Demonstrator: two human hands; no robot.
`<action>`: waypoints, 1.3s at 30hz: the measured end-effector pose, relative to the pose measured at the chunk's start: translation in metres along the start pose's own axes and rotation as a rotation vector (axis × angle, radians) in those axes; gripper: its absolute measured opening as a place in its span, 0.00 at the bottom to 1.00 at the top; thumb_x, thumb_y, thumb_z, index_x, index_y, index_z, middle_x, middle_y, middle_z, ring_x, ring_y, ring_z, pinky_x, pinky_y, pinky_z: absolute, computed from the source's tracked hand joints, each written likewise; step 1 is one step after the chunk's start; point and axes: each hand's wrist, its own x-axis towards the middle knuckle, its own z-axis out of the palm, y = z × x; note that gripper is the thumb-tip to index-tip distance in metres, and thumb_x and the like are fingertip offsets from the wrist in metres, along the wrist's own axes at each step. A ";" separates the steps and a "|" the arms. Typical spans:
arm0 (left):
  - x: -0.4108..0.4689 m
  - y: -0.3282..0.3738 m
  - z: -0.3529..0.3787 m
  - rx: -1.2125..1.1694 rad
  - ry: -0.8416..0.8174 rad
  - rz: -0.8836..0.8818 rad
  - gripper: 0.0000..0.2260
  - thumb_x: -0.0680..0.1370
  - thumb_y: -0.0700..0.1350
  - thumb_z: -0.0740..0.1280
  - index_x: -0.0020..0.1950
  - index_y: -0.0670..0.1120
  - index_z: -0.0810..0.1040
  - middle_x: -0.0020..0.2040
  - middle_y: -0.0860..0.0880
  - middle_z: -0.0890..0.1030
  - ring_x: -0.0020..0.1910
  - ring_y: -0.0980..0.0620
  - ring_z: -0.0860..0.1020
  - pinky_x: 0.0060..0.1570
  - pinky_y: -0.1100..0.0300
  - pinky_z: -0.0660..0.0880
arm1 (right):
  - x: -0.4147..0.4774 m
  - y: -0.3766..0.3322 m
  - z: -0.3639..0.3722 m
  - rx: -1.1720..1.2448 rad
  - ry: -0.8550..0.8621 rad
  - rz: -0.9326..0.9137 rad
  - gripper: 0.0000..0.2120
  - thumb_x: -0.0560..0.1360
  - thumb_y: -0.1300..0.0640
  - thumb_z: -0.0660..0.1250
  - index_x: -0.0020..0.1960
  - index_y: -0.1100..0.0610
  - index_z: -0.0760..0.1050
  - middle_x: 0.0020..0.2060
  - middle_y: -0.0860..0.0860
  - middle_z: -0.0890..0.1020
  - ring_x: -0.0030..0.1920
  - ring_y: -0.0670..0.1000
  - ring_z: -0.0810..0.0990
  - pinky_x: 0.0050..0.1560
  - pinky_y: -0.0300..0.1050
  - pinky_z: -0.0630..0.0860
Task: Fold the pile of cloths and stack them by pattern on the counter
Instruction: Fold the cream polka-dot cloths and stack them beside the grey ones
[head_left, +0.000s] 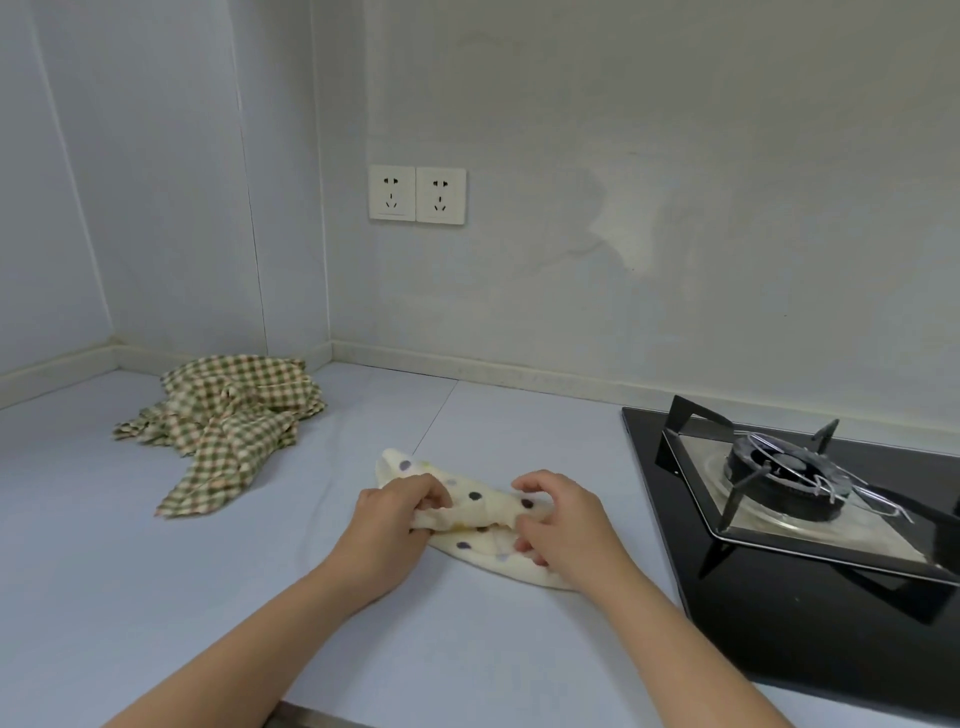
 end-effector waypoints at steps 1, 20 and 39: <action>0.000 -0.001 -0.001 0.015 0.021 0.025 0.23 0.67 0.29 0.61 0.37 0.61 0.69 0.37 0.59 0.74 0.40 0.55 0.73 0.44 0.61 0.65 | 0.001 0.000 0.000 -0.081 -0.024 -0.028 0.19 0.72 0.64 0.65 0.60 0.48 0.75 0.56 0.45 0.75 0.36 0.50 0.82 0.32 0.40 0.76; -0.007 -0.015 -0.016 0.146 0.065 0.229 0.25 0.64 0.27 0.61 0.53 0.51 0.79 0.52 0.57 0.80 0.50 0.56 0.78 0.47 0.64 0.74 | 0.010 0.016 -0.017 0.057 0.490 0.005 0.18 0.76 0.65 0.59 0.63 0.49 0.70 0.59 0.42 0.69 0.44 0.44 0.79 0.47 0.50 0.79; -0.010 -0.008 -0.023 0.005 -0.052 0.017 0.13 0.70 0.44 0.58 0.48 0.47 0.79 0.37 0.51 0.80 0.38 0.49 0.76 0.42 0.50 0.75 | -0.017 -0.009 -0.010 -0.516 -0.317 -0.196 0.34 0.70 0.41 0.68 0.73 0.38 0.60 0.66 0.32 0.64 0.67 0.39 0.64 0.68 0.40 0.60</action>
